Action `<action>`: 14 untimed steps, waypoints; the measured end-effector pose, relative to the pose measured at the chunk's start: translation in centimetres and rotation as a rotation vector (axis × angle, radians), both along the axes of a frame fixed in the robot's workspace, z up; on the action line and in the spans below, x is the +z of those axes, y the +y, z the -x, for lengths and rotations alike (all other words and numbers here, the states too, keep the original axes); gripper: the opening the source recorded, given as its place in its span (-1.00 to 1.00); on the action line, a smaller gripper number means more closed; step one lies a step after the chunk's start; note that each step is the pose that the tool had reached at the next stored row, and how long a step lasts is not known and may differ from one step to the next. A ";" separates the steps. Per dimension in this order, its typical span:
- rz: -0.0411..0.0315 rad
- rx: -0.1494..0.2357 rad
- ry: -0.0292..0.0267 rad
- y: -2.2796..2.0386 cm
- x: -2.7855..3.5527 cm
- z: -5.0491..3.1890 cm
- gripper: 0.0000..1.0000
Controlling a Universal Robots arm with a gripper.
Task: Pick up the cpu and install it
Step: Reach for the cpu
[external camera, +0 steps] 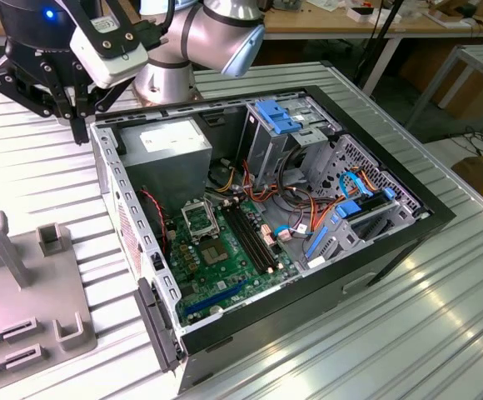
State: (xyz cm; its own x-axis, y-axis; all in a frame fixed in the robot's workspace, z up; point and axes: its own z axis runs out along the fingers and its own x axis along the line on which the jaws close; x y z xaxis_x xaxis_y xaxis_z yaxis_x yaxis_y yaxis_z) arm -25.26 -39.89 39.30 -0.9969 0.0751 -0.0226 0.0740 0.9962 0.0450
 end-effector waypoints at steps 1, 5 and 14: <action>0.0000 0.000 0.0000 0.00 0.00 0.01 -0.79; 0.0000 0.000 0.0000 0.00 0.00 0.02 -0.79; -0.0001 0.000 0.0000 0.00 0.00 1.65 -0.79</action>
State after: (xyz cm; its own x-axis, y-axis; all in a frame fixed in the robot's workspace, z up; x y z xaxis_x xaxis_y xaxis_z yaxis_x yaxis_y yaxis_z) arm -26.91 -39.89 39.30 -0.9969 0.0752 -0.0225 0.0741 0.9962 0.0451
